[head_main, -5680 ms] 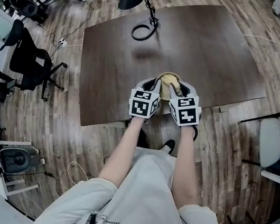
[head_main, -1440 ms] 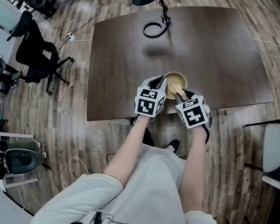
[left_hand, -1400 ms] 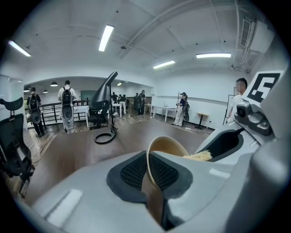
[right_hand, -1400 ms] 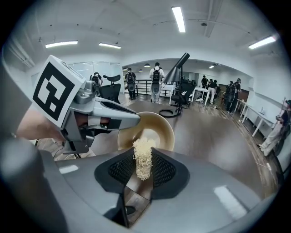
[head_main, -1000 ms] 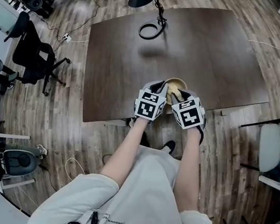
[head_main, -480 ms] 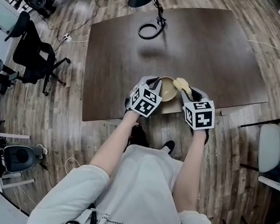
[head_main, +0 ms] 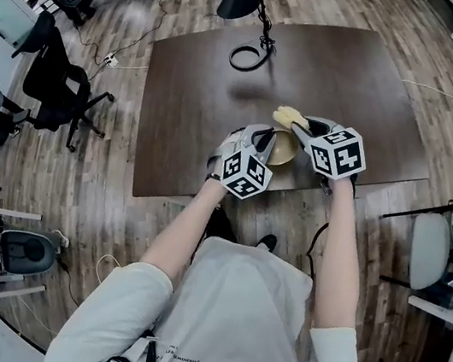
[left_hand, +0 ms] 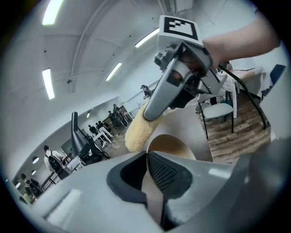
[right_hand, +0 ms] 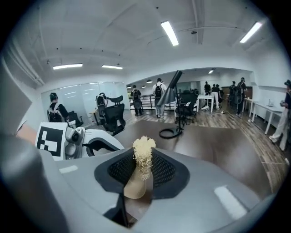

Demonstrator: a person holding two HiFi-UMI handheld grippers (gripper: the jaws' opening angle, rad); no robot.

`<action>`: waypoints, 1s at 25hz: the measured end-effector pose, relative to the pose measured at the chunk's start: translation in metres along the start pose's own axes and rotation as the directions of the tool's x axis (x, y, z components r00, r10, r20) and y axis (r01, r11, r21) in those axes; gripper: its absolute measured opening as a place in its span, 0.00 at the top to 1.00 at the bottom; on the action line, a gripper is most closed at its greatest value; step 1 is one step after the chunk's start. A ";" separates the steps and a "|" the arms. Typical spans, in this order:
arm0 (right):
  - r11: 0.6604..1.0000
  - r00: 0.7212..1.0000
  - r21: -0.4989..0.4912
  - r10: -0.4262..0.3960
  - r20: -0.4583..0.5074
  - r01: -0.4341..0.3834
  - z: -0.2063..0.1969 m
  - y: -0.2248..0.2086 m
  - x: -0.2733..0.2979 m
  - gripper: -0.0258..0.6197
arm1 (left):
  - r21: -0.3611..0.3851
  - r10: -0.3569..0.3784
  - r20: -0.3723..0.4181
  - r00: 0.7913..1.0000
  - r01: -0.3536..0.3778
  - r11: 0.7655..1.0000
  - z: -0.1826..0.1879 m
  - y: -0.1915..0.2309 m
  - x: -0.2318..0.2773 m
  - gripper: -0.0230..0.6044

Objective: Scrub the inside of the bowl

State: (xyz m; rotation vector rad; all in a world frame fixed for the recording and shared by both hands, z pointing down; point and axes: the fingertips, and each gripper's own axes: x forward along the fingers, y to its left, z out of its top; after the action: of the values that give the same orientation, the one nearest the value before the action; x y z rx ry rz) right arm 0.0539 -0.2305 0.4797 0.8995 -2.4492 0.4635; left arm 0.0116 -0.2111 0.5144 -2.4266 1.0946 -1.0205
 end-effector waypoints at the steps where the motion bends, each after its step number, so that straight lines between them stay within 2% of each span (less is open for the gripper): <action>1: 0.999 0.999 -0.022 0.022 -0.028 -0.023 0.001 0.002 0.002 0.78 | 0.034 0.005 0.012 1.000 -0.006 0.999 0.005 0.001 -0.002 0.94; 3: 0.997 0.996 -0.054 0.058 -0.073 -0.062 0.001 0.007 0.005 0.78 | 0.087 0.009 0.038 0.999 -0.012 0.996 0.012 0.002 -0.006 0.94; 7: 0.993 0.990 -0.049 0.104 -0.095 -0.109 0.003 0.012 0.006 0.78 | 0.137 0.012 0.065 0.998 -0.021 0.990 0.013 0.008 -0.014 0.94; 11: 0.989 0.985 -0.122 0.063 -0.160 -0.083 -0.006 0.012 0.009 0.78 | 0.127 0.015 0.070 0.997 -0.024 0.992 0.007 0.011 -0.018 0.94; 20: 0.986 0.980 -0.158 0.015 -0.199 -0.047 -0.025 0.002 0.005 0.78 | -0.056 0.052 0.122 0.991 -0.045 0.997 0.006 0.039 -0.028 0.94; 25: 0.985 0.978 -0.161 0.026 -0.208 -0.060 -0.040 0.006 0.010 0.78 | -0.219 0.074 0.136 0.988 -0.043 0.975 0.001 0.058 -0.030 0.94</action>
State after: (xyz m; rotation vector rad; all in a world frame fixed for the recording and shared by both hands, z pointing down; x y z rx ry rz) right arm 0.0566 -0.2125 0.5175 0.6944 -2.2831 0.3416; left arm -0.0327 -0.2276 0.4696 -2.5704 1.2767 -0.7285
